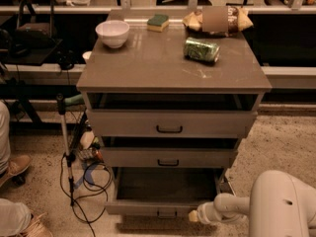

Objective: Close bottom drawer

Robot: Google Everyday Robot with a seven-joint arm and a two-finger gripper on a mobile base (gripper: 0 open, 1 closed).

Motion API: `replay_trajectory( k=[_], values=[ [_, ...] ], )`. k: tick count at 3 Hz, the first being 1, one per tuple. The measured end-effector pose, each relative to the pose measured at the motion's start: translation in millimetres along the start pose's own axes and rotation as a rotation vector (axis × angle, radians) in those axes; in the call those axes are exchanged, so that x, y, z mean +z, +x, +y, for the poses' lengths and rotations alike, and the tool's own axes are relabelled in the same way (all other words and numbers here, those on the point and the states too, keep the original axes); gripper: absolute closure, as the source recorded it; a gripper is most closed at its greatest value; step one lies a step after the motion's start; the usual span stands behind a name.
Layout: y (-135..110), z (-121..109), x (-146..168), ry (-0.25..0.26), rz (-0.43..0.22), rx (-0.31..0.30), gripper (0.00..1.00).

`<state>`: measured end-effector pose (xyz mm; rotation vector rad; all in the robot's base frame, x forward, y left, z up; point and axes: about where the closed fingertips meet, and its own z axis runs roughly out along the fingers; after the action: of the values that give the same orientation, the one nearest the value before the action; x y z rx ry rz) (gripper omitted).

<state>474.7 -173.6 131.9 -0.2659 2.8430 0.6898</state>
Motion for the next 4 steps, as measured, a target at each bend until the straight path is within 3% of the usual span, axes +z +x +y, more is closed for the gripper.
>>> replay_trajectory(
  k=[1,2,3,4],
  values=[
    [-5.8,1.1,0.8,0.0,-0.015,-0.007,1.0],
    [-71.5,9.4,9.0,-0.003,-0.142,-0.063,1.0],
    [-69.3,9.9,8.5,-0.004,-0.143,-0.064,1.0],
    [-130.6,25.4,8.9,-0.011,-0.248,-0.123,1.0]
  ],
)
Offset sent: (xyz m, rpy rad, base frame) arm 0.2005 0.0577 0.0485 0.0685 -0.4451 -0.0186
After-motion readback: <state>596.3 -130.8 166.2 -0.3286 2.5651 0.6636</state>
